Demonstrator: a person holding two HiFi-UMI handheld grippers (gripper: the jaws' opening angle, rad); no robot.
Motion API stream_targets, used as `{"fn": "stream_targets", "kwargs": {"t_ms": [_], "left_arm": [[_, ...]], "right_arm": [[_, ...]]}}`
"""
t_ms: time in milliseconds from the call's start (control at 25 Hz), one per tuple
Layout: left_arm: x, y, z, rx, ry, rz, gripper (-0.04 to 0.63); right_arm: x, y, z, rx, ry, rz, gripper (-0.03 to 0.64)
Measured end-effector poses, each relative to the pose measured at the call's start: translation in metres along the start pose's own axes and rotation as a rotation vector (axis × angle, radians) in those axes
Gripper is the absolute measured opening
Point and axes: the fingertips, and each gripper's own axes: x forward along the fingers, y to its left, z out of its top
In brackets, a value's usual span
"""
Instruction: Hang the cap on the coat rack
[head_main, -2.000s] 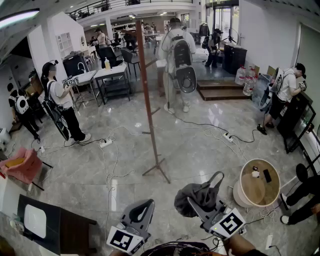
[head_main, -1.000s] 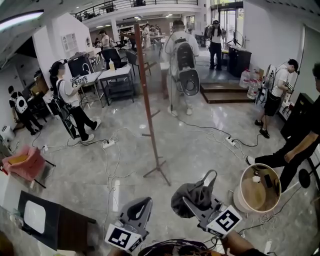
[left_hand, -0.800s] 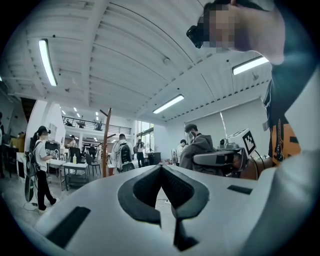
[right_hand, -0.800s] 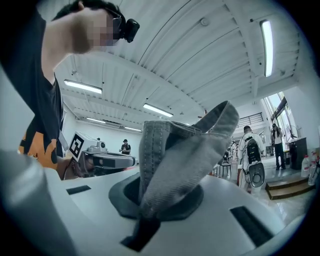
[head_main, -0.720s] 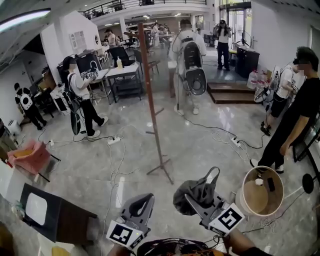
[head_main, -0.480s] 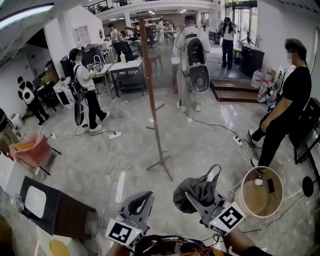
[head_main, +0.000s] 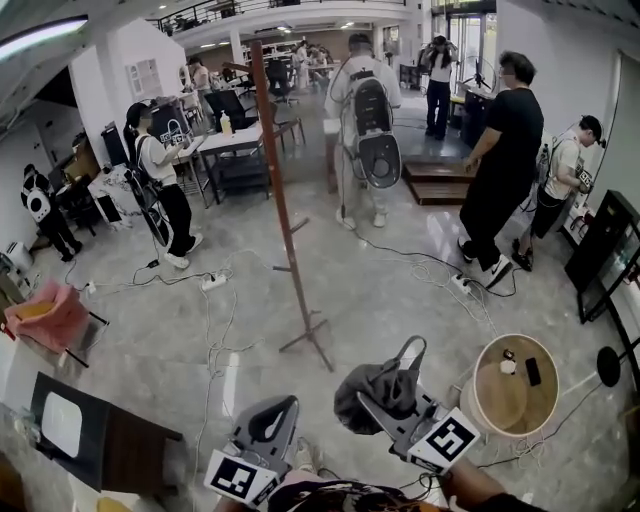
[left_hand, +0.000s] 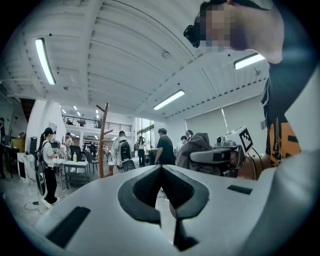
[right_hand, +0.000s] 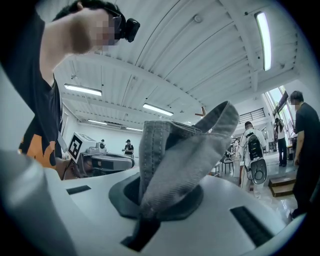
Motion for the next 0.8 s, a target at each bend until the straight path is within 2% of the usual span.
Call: {"fn": "stream_targets", "kwargs": {"t_ms": [240,800], "left_arm": [[0.022,0.047,-0.005,-0.013,-0.003,-0.019,0.023],[0.06,0.216,-0.006,0.012,-0.006,-0.126,0.023]], "right_arm": [[0.041,-0.025,-0.003,-0.014,0.015,-0.025,0.032],[0.208,-0.074,0.004,-0.036,-0.002,-0.104,0.032]]}}
